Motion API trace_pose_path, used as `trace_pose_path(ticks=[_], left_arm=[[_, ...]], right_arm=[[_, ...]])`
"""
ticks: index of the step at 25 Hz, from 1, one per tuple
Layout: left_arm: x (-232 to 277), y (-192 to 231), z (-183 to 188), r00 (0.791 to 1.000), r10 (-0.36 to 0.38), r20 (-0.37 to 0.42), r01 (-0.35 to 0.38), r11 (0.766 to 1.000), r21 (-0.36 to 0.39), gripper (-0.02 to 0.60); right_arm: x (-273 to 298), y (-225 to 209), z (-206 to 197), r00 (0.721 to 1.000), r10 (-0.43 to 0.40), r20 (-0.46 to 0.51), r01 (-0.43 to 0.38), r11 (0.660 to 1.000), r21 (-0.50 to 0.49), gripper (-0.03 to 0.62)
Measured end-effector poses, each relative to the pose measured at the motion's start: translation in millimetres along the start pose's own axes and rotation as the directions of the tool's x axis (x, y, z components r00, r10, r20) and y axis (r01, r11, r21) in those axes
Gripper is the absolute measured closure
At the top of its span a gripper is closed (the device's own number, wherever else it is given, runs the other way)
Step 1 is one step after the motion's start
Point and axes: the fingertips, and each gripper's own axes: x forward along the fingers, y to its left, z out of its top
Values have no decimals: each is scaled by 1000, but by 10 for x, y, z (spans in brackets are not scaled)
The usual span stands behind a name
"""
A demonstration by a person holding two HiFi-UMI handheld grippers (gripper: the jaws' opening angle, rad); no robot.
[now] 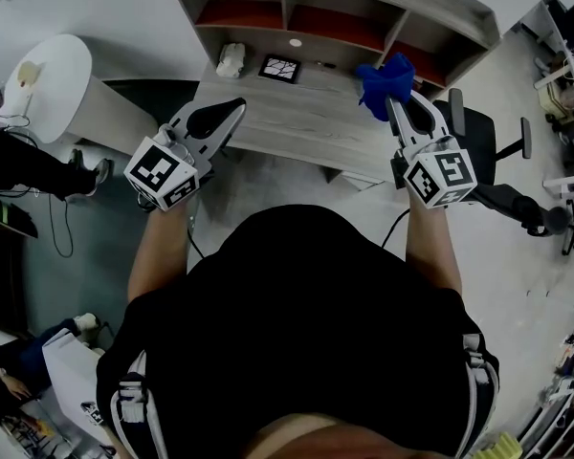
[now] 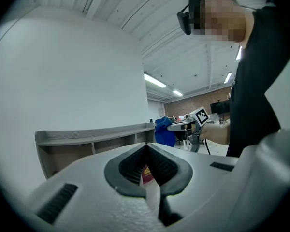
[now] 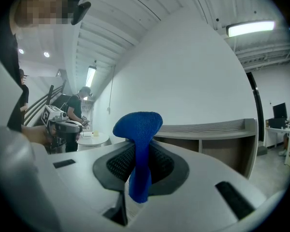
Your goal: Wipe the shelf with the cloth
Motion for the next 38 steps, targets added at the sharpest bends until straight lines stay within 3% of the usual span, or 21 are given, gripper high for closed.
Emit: trace_pose_path(ticks=[17,38], left_arm=[[222,-92,-94,999,19,-29,-19,1000,-21,565],[84,392,-344,1000,2,-30,-4,998,-58,565]], right_arm=[[46,-142,-192,998,53,-43,-52,999,13,540],[452,-18,-176,997,26,-67,-27,999,-20,539]])
